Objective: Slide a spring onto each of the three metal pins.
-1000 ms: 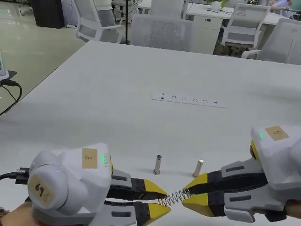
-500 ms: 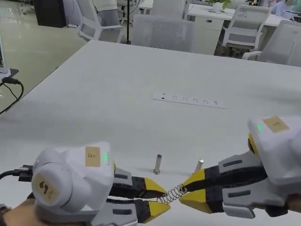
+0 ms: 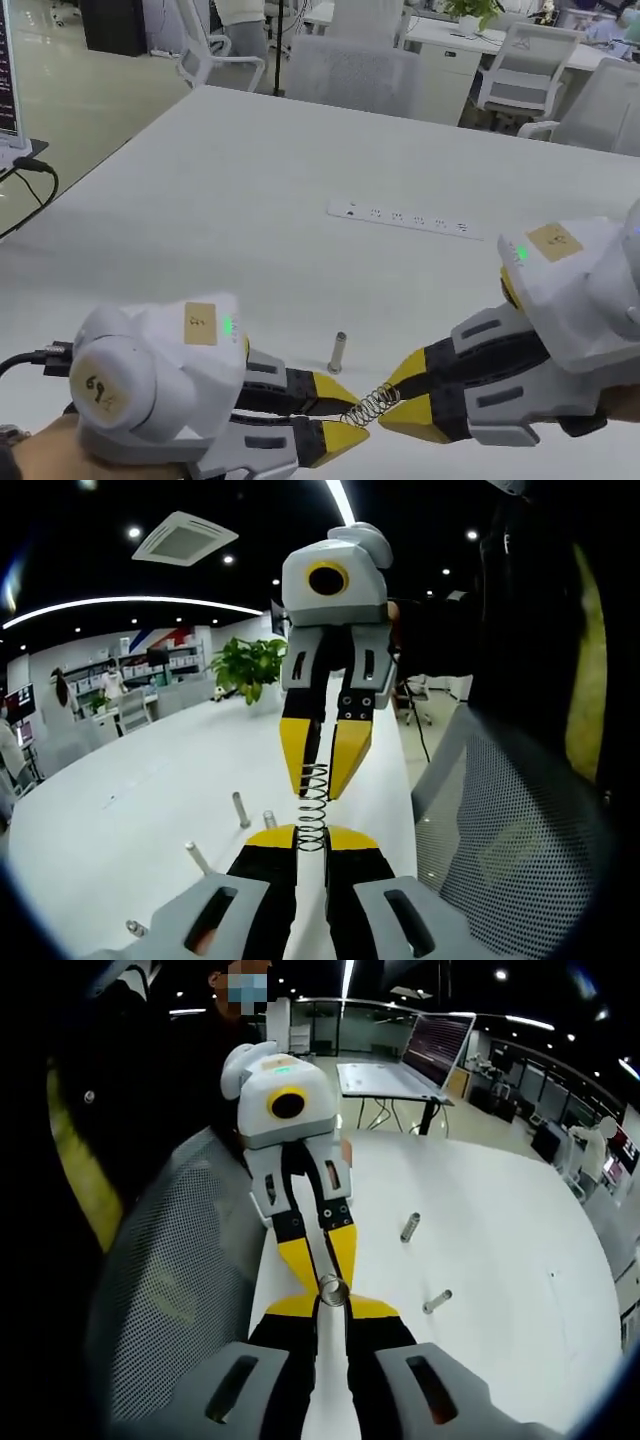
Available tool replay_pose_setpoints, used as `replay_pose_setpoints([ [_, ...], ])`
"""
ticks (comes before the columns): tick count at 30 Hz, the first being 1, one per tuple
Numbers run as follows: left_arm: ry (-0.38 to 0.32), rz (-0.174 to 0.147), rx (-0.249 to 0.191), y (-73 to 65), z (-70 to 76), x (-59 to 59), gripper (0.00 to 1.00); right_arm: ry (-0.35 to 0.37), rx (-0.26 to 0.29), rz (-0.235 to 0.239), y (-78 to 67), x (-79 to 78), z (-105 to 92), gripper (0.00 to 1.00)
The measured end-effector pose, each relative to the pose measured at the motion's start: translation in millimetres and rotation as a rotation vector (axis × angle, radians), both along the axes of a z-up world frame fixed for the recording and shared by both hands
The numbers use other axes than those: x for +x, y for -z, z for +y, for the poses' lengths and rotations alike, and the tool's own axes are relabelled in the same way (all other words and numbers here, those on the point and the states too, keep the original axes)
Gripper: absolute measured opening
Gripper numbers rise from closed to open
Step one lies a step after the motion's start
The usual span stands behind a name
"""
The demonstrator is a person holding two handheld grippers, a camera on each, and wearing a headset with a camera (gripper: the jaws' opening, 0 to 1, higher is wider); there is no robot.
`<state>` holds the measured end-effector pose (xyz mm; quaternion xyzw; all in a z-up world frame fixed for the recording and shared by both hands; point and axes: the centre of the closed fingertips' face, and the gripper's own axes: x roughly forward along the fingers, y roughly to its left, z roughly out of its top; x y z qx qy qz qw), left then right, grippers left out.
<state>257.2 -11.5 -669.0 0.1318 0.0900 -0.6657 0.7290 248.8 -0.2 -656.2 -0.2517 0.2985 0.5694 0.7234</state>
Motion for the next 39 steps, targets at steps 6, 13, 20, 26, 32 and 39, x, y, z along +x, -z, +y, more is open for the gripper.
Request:
replay_pose_setpoints([
  [6,-0.005,-0.004,-0.023,-5.4,-0.1,1.1,0.01,-0.033,-0.031,0.011,-1.6,1.6,1.5,0.13],
  [13,-0.005,-0.014,-0.024,-6.3,-0.5,1.4,0.02,-0.098,-0.078,0.03,-2.5,-0.4,7.2,0.13],
  [20,-0.012,-0.017,-0.032,-8.5,-0.3,2.9,0.02,-0.139,-0.121,0.035,-1.6,3.2,8.7,0.12],
  [26,-0.018,-0.019,-0.041,-10.5,-0.1,3.5,0.02,-0.167,-0.149,0.046,1.0,3.9,9.4,0.11],
  [32,-0.022,-0.02,-0.039,-10.1,0.3,3.8,0.02,-0.172,-0.151,0.05,2.7,4.0,10.1,0.09],
  [39,-0.025,-0.022,-0.042,-11.0,-0.5,4.3,0.02,-0.17,-0.162,0.055,2.2,4.6,9.0,0.09],
])
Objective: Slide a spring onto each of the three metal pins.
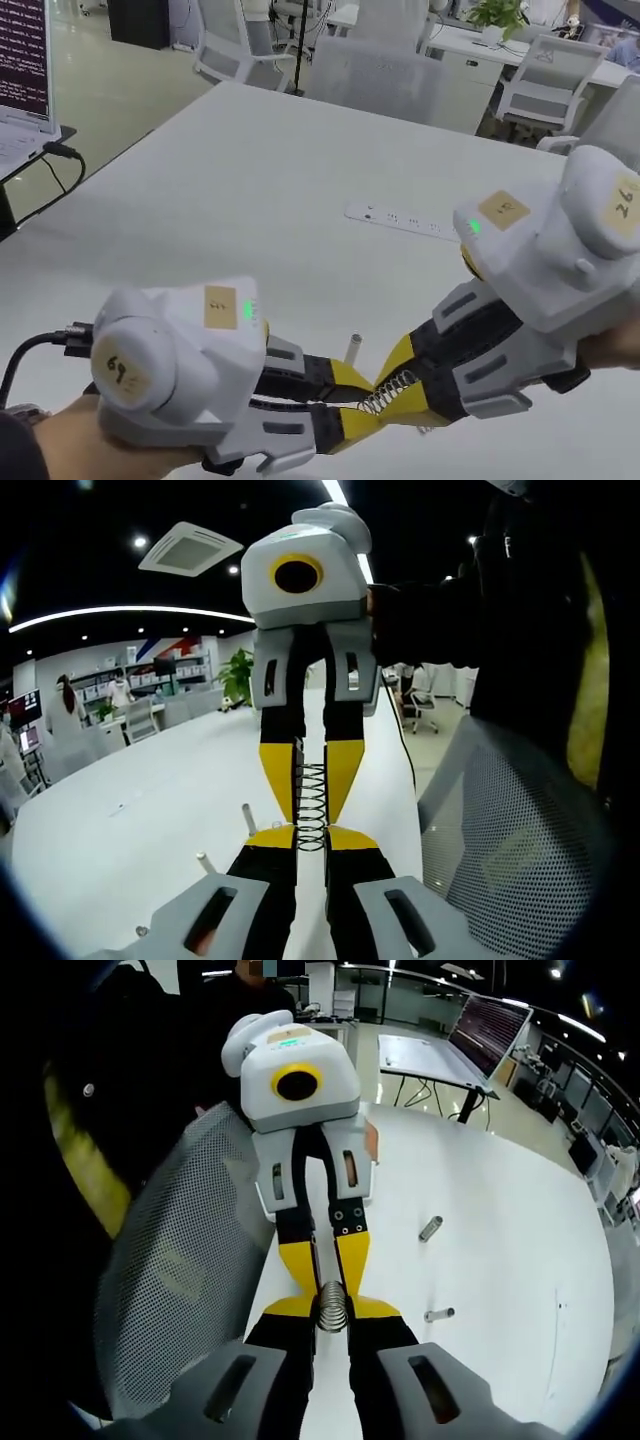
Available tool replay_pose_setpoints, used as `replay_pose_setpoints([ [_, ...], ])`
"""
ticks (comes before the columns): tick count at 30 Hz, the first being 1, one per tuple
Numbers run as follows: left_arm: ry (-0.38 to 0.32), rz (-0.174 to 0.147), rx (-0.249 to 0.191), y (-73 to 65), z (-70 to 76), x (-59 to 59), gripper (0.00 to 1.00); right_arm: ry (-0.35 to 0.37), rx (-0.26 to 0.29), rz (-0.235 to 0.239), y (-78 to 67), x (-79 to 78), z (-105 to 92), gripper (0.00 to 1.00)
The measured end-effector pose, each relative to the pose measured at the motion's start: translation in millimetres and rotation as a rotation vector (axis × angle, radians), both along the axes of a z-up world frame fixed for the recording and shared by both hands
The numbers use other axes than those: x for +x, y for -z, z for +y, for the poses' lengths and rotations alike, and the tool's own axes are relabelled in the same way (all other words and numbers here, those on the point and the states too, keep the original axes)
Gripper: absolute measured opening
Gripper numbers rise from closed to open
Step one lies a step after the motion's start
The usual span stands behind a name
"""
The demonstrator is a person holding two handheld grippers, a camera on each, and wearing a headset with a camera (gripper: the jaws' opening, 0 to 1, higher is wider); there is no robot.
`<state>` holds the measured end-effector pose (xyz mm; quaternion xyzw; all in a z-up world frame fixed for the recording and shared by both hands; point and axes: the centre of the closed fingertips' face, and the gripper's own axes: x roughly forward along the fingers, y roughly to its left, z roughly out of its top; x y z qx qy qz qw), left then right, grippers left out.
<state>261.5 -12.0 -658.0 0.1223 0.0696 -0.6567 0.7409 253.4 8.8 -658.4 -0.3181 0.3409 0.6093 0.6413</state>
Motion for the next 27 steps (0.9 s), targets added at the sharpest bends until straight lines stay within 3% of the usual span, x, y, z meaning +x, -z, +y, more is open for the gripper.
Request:
replay_pose_setpoints([
  [4,-0.008,0.024,0.0,1.3,-0.6,0.7,0.02,-0.006,-0.016,0.0,1.1,0.7,-0.3,0.09],
  [13,-0.019,0.039,0.001,4.6,0.3,3.1,0.04,-0.021,-0.06,0.001,3.4,5.1,0.4,0.09],
  [27,-0.045,0.093,0.015,13.9,7.1,6.8,0.22,-0.001,-0.065,-0.034,-2.7,19.0,-3.3,0.09],
])
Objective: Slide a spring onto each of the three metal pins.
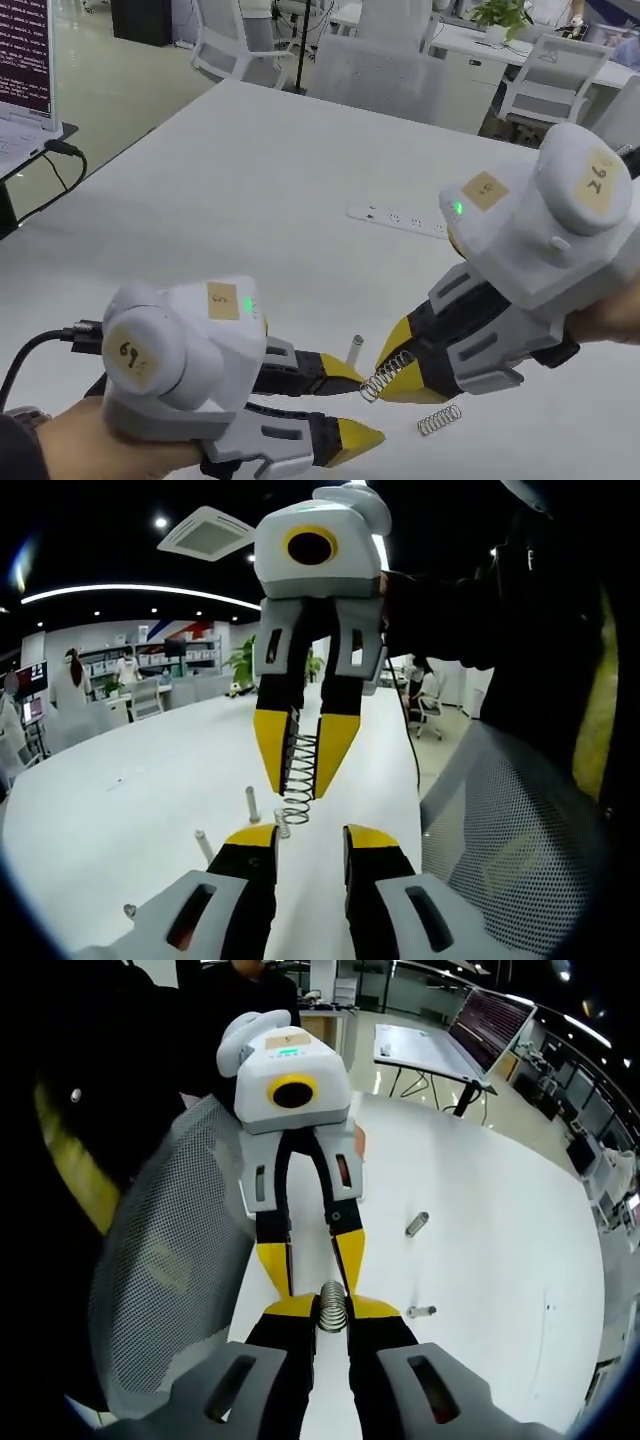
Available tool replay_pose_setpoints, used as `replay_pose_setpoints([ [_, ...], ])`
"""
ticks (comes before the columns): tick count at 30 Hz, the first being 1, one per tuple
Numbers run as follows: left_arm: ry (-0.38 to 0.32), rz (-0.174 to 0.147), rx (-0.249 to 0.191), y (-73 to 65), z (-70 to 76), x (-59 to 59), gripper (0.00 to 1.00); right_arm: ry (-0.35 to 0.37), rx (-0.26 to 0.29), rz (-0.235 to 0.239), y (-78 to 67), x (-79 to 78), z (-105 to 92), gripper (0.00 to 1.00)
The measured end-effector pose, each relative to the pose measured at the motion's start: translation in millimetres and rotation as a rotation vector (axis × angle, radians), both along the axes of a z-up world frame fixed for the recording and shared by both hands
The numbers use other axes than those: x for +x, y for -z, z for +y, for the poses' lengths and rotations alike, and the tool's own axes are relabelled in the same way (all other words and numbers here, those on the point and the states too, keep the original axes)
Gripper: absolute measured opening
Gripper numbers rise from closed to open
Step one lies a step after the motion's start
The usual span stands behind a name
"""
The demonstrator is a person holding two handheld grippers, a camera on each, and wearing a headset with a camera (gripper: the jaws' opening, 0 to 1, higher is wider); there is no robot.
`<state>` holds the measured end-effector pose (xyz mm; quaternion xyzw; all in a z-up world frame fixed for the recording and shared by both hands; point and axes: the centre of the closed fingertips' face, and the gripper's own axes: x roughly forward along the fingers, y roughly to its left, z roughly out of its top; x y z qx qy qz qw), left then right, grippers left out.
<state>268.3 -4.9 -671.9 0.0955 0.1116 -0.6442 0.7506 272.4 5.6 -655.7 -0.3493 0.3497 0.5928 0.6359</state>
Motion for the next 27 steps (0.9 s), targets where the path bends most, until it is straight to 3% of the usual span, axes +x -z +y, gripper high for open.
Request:
replay_pose_setpoints([
  [14,0.015,0.073,0.012,13.2,14.2,-6.8,0.53,0.011,-0.01,-0.022,-2.0,9.1,-4.4,0.09],
  [22,-0.025,0.051,0.015,11.1,30.1,-2.3,0.62,0.014,-0.005,-0.038,-7.5,13.9,-3.7,0.09],
  [27,-0.062,0.059,0.0,11.0,42.5,1.1,0.63,0.016,-0.009,-0.047,-8.7,17.7,-4.5,0.09],
])
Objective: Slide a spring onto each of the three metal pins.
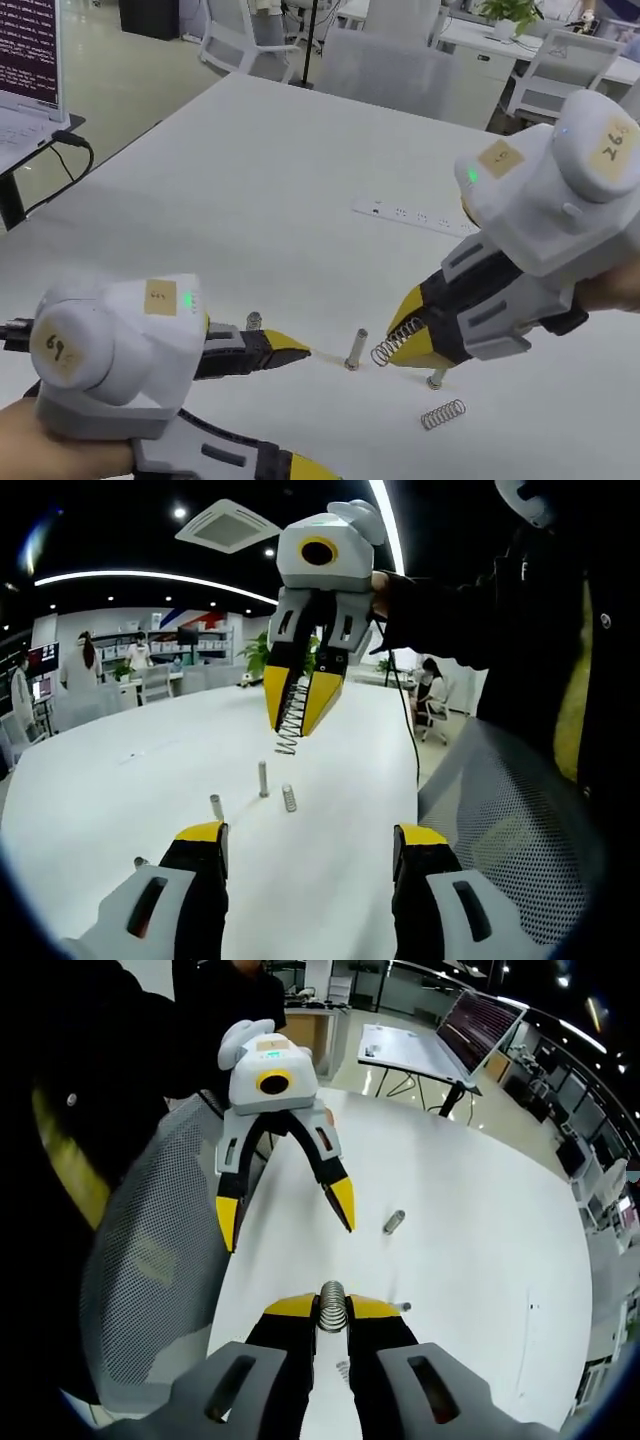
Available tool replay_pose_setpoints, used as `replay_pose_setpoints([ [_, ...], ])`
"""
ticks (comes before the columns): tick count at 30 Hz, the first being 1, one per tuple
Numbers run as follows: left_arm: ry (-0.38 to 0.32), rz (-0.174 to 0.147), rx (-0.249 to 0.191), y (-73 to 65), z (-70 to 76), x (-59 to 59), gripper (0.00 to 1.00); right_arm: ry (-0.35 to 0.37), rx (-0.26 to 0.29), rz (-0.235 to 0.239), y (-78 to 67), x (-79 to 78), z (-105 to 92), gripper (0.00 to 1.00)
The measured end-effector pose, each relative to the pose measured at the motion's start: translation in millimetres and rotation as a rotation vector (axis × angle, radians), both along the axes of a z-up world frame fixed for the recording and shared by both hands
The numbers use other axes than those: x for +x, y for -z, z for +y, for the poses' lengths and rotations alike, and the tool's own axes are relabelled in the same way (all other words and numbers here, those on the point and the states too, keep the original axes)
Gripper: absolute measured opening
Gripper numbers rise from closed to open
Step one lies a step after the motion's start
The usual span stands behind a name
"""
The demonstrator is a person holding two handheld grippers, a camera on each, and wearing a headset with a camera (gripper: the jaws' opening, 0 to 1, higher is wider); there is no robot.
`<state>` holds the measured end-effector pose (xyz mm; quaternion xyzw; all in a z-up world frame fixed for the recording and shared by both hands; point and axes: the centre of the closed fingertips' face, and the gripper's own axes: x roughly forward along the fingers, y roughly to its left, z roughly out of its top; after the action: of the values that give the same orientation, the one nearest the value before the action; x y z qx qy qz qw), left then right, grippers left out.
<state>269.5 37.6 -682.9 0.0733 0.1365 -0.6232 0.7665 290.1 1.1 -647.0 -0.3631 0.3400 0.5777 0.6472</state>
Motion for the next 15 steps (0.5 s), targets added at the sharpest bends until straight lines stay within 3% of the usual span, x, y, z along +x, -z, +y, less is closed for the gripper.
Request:
replay_pose_setpoints([
  [4,-0.05,0.012,-0.01,2.2,12.6,5.0,0.64,-0.001,-0.002,-0.006,-2.0,5.3,-0.4,0.09],
  [15,-0.15,-0.027,-0.007,-3.9,38.1,7.4,0.65,0.002,-0.014,-0.011,-1.4,20.8,0.7,0.09],
])
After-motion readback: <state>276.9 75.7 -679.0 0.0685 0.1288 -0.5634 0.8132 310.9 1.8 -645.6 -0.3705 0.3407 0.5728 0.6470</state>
